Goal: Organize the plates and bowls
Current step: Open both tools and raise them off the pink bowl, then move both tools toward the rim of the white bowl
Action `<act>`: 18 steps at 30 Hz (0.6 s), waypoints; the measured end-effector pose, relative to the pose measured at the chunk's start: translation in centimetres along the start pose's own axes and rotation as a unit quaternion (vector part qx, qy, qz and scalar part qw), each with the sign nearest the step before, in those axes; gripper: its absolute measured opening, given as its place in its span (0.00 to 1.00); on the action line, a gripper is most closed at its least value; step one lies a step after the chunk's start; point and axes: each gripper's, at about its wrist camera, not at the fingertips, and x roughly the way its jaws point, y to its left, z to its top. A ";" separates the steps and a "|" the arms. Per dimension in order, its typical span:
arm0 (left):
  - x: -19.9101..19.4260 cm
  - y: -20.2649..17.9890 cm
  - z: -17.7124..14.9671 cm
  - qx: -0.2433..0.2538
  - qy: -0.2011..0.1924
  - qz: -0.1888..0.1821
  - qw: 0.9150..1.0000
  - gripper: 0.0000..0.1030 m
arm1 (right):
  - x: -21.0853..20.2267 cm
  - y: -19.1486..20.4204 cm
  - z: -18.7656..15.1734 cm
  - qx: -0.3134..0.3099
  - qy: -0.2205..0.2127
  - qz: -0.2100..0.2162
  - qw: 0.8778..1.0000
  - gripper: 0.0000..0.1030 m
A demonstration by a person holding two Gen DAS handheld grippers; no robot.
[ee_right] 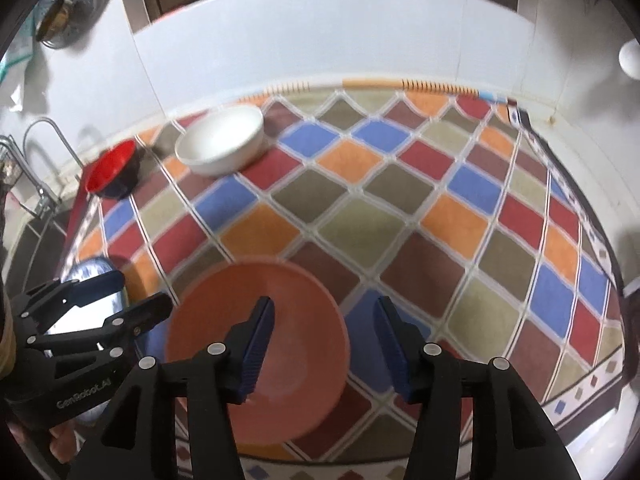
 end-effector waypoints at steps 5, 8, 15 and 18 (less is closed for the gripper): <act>-0.9 1.9 1.4 -0.008 -0.020 0.008 1.000 0.64 | -0.5 1.5 1.9 -0.003 -0.018 0.009 1.000 0.53; -1.1 2.8 2.2 -0.013 -0.026 0.011 1.000 0.64 | -0.6 2.5 2.9 -0.012 -0.030 0.007 0.999 0.58; -1.1 4.3 4.9 -0.009 -0.043 0.013 0.999 0.64 | -0.3 3.9 5.0 -0.017 -0.031 0.013 0.999 0.58; -0.7 5.1 6.3 -0.007 -0.049 0.025 0.998 0.64 | -0.1 4.3 6.2 -0.023 -0.043 0.009 0.999 0.58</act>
